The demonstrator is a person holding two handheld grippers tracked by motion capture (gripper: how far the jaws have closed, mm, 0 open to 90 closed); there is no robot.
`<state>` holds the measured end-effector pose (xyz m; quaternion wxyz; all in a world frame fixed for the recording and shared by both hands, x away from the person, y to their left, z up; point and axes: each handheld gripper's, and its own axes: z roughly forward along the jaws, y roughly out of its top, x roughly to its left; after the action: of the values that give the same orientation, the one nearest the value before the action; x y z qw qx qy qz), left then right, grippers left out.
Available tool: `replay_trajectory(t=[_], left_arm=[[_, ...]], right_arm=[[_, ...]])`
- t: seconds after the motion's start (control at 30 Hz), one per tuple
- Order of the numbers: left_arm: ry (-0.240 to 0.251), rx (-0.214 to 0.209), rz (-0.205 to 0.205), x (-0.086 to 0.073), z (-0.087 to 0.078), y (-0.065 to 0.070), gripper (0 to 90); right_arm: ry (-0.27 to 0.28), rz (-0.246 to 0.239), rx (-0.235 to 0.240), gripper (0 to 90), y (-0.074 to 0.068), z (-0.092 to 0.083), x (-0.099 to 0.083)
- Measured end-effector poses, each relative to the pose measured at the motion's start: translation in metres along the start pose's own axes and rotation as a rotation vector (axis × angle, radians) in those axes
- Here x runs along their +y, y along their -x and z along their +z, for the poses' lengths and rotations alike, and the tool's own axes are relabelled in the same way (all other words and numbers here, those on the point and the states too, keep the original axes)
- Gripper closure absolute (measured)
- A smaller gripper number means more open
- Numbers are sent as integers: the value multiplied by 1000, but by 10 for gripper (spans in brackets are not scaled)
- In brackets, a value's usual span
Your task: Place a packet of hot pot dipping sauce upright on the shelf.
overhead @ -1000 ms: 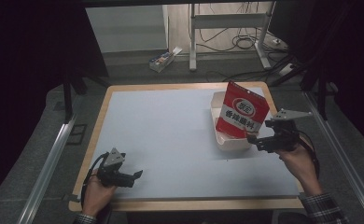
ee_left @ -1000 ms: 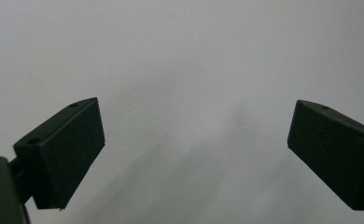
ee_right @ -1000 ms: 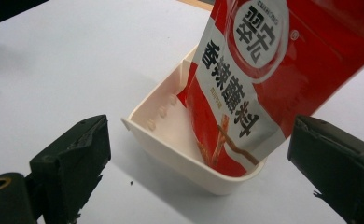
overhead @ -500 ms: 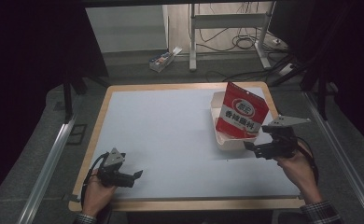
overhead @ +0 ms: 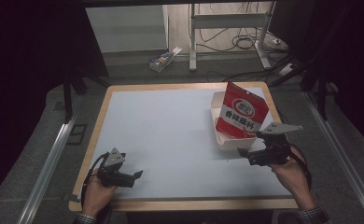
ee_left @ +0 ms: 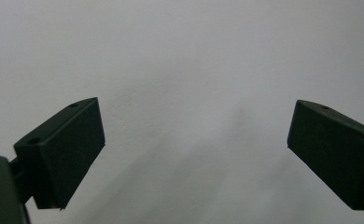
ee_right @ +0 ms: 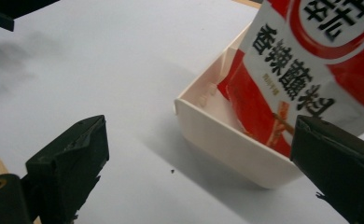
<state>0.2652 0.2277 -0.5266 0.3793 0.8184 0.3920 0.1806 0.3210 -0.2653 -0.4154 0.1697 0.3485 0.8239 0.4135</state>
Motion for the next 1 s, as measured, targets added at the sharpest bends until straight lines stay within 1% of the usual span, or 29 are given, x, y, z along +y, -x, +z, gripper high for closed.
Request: replay_trajectory(t=[0.37, 0.43, 0.6, 0.73, 0.87, 1.0], left_arm=[[-4, -3, 5, 0, 0, 0, 40], [-4, -3, 5, 0, 0, 0, 40], [-2, -2, 6, 0, 0, 0, 41], [-2, 0, 9, 0, 0, 0, 41], [-2, 2, 12, 0, 0, 0, 41], [-2, 1, 13, 0, 0, 0, 41]], right_arm=[[-19, -7, 12, 15, -14, 20, -18], [-16, -10, 9, 14, -16, 22, -21], [-1, -7, 18, 14, -20, 29, -30], [0, -25, 23, 14, -24, 34, -37], [-6, -60, 5, 15, -29, 37, -42], [-10, -60, 7, 14, -31, 41, -46]])
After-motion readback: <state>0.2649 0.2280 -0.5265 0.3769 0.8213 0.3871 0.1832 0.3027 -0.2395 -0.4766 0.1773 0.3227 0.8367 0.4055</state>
